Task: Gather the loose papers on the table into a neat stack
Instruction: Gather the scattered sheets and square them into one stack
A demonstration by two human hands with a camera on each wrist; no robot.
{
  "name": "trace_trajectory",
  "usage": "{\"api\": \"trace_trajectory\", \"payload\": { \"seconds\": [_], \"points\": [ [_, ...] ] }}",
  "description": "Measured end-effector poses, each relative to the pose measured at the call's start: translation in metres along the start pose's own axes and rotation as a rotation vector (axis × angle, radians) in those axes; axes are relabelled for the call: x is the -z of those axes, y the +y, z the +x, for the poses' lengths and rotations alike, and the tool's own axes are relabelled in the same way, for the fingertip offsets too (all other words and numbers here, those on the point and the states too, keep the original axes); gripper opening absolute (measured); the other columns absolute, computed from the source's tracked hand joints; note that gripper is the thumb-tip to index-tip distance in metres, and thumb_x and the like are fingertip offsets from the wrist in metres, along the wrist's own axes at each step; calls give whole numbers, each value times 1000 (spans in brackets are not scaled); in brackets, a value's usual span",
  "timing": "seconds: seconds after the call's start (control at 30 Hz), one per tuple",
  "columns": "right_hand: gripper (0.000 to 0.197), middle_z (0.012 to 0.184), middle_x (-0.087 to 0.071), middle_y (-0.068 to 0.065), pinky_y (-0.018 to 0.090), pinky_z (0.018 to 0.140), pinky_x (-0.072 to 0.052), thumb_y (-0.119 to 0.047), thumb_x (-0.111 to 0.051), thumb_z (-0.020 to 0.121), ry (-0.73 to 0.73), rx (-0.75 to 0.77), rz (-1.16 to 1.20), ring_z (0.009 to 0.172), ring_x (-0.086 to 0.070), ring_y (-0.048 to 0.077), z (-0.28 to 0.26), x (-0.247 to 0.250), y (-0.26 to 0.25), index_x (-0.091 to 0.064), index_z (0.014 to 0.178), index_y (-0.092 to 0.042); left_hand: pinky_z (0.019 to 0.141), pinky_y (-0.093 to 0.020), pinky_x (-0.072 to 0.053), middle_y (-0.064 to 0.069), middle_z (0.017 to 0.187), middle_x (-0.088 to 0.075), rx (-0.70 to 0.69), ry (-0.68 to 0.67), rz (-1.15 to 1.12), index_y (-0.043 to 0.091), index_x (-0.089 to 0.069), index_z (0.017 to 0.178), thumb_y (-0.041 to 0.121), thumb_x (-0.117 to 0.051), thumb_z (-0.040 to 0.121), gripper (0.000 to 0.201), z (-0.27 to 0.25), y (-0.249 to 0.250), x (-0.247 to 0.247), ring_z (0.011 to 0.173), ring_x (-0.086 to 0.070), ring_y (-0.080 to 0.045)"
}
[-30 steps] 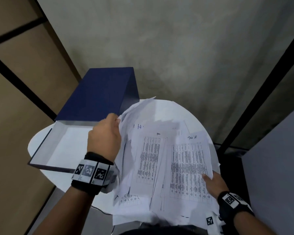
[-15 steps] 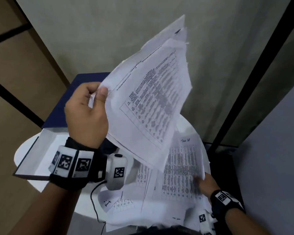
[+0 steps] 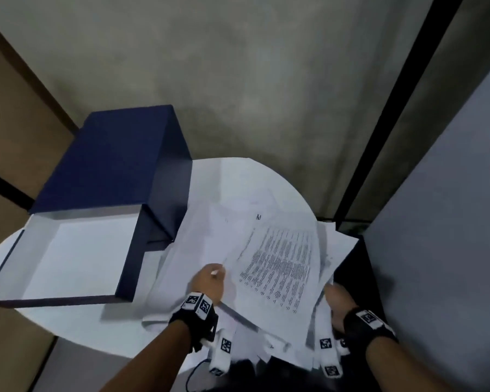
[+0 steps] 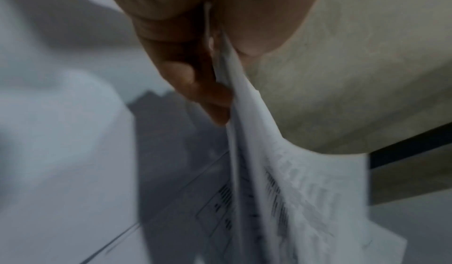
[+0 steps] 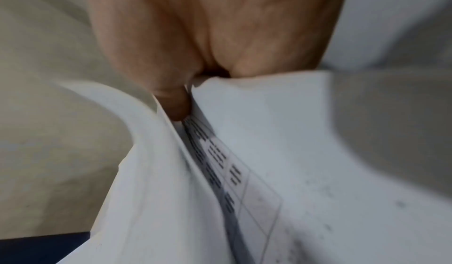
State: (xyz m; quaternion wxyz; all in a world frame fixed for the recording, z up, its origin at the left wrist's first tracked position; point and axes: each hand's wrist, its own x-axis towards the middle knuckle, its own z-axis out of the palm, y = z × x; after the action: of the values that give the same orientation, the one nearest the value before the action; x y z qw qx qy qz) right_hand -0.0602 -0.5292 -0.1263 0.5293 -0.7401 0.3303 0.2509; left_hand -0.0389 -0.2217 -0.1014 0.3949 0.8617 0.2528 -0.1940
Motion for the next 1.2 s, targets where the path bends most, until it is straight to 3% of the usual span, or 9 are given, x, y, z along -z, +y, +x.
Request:
{"api": "trace_trajectory", "payload": {
  "seconds": [0.1,0.27,0.33,0.4,0.5,0.67,0.8,1.03,1.2],
  "points": [
    [13,139,-53,32,38,94,-48,-11,-37,104,10,-74,76,78,-51,29,1,-2,6,-50,104,-14,84,-42,-56,3,100,-69,18,-164,17,36,-54,105,73,-72,51,67,13,-20,-11,91,-67,-22],
    [55,121,-72,10,56,109,-43,-71,-50,90,-168,-80,697,113,-65,34,-2,-3,9,-71,116,-28,100,-30,-45,-3,132,-57,-108,-218,128,21,-43,139,22,-69,81,64,-6,-9,-14,116,-57,-22],
    [51,129,-64,-2,52,114,-39,-62,-61,89,-180,-34,621,125,-58,26,-9,-2,7,-61,129,-30,105,-31,-41,-5,139,-52,-130,-317,97,16,-37,144,21,-67,85,66,-11,-4,-19,122,-52,-21],
    [46,132,-60,-1,47,113,-39,-23,-73,90,-107,53,465,123,-56,24,-8,-4,11,-56,132,-20,102,-28,-42,-1,134,-56,-149,-404,105,17,-42,138,30,-64,88,56,-17,2,-23,116,-56,-17],
    [43,120,-67,14,54,105,-47,10,-69,86,56,60,299,106,-64,34,0,-7,16,-61,126,-3,96,-22,-42,5,118,-63,-197,-214,192,22,-56,124,43,-56,89,41,-15,-3,-12,110,-59,-16],
    [54,125,-65,13,55,106,-46,3,-74,83,201,48,190,112,-63,35,23,9,28,-56,134,-2,98,-44,-46,-6,131,-50,-81,356,250,24,-54,125,30,-64,81,46,11,-31,45,118,-51,-27],
    [46,117,-65,12,51,106,-45,11,-68,85,174,53,216,108,-61,33,25,17,30,-59,129,2,105,-49,-38,-7,144,-43,142,201,357,21,-31,144,42,-65,80,76,33,-52,69,130,-44,-31],
    [54,125,-67,17,60,106,-46,3,-75,80,159,60,231,114,-64,38,49,14,44,-60,132,-2,104,-48,-39,-7,143,-40,87,121,411,29,-31,144,49,-65,79,75,41,-51,66,130,-43,-29],
    [64,130,-65,13,59,108,-44,-5,-79,77,147,78,232,119,-62,37,70,13,55,-56,136,-7,84,-37,-52,-9,110,-59,-92,224,380,15,-49,110,18,-57,88,24,24,-29,62,100,-59,-28]
  ]
}}
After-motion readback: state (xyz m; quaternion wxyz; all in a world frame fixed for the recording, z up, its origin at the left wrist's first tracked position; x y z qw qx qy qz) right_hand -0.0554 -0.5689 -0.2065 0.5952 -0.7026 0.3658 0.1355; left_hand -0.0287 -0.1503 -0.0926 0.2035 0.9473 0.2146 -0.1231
